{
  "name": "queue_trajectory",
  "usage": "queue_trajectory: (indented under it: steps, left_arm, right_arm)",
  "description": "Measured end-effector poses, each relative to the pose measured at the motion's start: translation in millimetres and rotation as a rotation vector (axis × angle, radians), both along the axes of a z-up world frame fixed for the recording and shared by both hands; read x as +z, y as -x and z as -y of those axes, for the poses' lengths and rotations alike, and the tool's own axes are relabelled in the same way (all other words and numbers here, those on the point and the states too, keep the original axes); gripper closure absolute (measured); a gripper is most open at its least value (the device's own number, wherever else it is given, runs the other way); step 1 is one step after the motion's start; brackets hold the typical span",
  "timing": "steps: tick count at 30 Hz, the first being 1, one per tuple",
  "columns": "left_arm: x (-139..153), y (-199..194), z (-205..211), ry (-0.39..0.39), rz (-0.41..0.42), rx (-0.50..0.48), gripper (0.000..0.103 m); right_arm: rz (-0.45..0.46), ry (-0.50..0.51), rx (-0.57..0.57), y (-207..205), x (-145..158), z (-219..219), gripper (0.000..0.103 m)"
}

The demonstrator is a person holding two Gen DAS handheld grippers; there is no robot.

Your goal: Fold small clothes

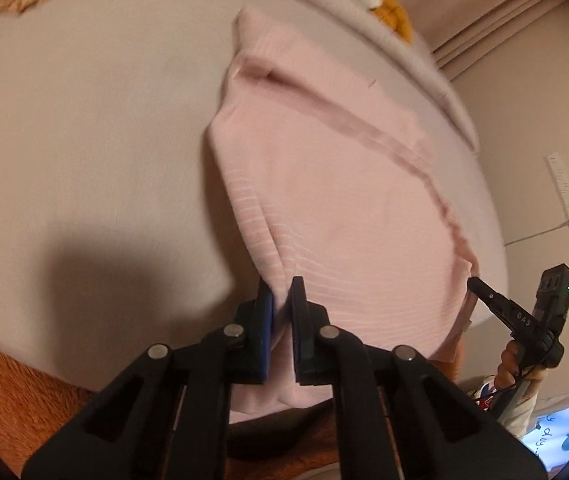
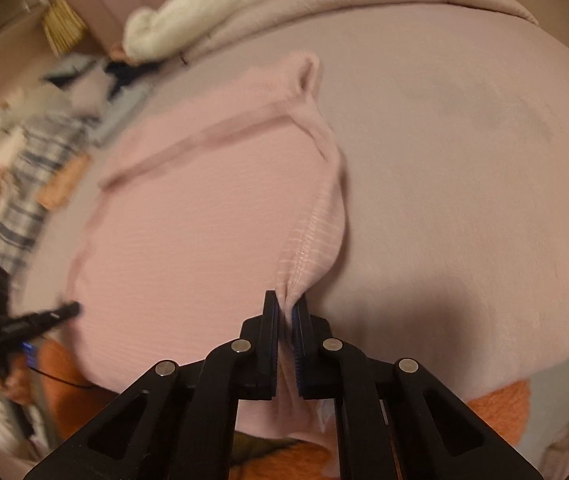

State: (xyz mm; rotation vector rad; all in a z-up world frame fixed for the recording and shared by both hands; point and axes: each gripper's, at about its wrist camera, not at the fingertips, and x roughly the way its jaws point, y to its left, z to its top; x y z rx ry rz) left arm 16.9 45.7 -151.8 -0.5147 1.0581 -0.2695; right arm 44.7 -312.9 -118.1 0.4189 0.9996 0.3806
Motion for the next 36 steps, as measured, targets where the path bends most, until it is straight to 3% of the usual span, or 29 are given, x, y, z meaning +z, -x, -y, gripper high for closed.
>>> queue_trajectory:
  steps: [5,9,13,22,27,32,34,36]
  left_arm:
    - [43.2,-19.1,-3.8,-0.003,0.152,0.005,0.096]
    - [48.9,-52.2,-8.3,0.001,0.185,0.021,0.095]
    - [33.9,-90.0,-2.8,-0.073,0.170,0.034,0.095]
    - [-22.6,-136.7,-10.6,-0.117,-0.005,0.062,0.092]
    - [-28.0,-133.7,-6.6,-0.166,0.012,0.045,0.089]
    - [-26.3,-130.8,-12.5,-0.144,0.012,0.050,0.086]
    - [-19.8,-131.0,-10.0,-0.117,0.014,0.051,0.075]
    - [-10.3,-123.6,-9.4,-0.111,0.033,0.051,0.051]
  right_arm:
    - [0.112,-0.065,-0.042,-21.3,36.6,17.8,0.095]
    - [0.145,-0.042,-0.084,-53.2,37.3,20.8,0.095]
    - [0.104,-0.023,-0.095,-91.2,17.9,10.5,0.095]
    - [-0.028,0.081,-0.084,-134.3,-21.5,-5.4,0.095]
    - [-0.040,0.073,-0.087,-131.7,-28.7,-2.4,0.095]
    - [-0.021,0.093,-0.093,-127.9,-26.2,0.2,0.095]
    - [-0.010,0.117,-0.089,-129.5,-23.7,-2.2,0.095]
    - [-0.005,0.148,-0.093,-123.9,-17.1,0.7,0.083]
